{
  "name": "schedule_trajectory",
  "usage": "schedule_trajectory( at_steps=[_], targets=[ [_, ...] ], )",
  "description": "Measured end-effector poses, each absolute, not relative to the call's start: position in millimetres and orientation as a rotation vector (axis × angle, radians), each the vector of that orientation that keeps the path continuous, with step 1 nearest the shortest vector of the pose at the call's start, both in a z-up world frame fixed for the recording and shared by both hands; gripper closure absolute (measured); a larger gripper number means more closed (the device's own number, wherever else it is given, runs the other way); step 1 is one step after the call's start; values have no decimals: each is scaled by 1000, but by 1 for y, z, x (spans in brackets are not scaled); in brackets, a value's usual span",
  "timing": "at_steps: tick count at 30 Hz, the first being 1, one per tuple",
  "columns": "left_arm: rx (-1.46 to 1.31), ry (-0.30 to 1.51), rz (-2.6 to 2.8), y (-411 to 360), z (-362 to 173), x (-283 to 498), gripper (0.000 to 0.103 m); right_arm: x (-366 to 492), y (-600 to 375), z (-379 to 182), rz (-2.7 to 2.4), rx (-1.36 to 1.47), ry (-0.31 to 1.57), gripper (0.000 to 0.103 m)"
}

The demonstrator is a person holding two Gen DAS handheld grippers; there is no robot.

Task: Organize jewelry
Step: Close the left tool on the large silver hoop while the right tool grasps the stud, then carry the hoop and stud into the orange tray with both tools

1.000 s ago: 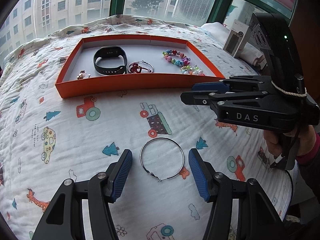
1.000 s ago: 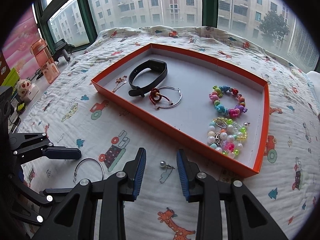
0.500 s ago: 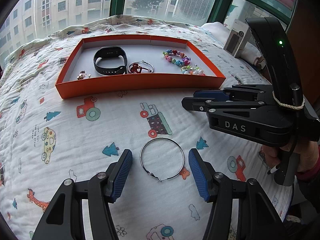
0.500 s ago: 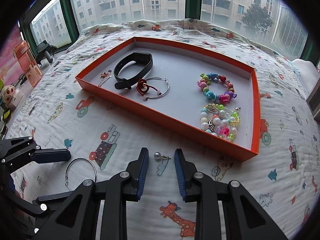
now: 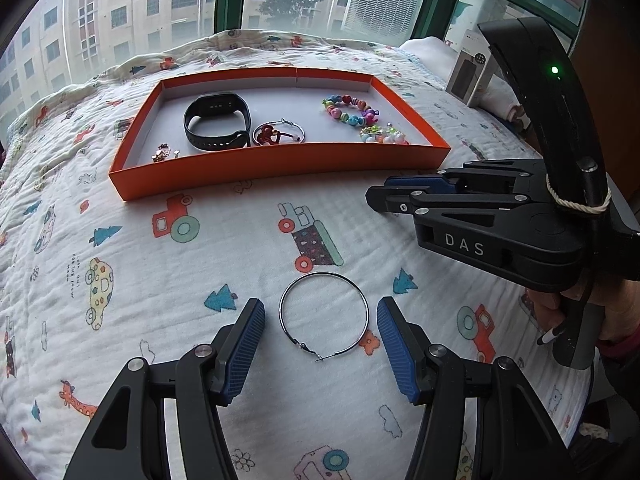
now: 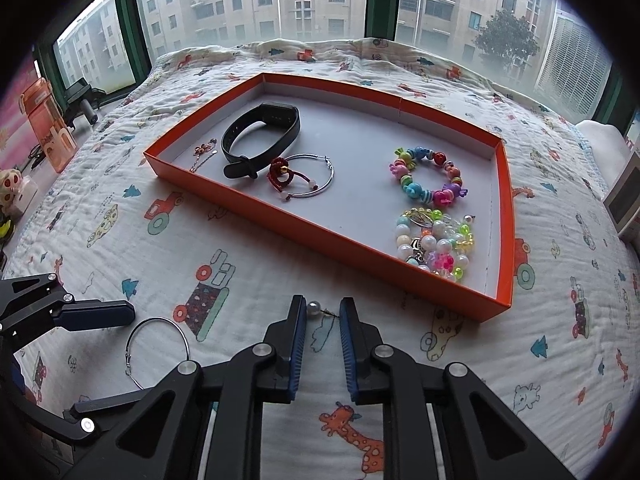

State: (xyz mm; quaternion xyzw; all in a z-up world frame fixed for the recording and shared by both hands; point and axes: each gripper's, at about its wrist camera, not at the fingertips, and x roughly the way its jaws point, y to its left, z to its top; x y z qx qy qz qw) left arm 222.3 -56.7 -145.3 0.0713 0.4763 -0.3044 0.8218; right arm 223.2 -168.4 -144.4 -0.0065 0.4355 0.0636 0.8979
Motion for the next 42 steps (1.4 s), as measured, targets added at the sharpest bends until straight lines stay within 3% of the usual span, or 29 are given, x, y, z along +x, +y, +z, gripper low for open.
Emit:
schedule_trajectory(
  at_steps=[17,21,26,42],
  targets=[
    [290,986,-614,-72,-149,216,41,203,-182,-122,163,34,848,84],
    [290,981,-600,-74,-148,215,51,198,-186,-116,161,40,836,84],
    [238,981,-588,-69,-142,215,51,192,-192,-110,153,52,821,84],
    [64,790,-484,-56,-49,227,51,185,-210,-78,131,70,731,84]
  ],
)
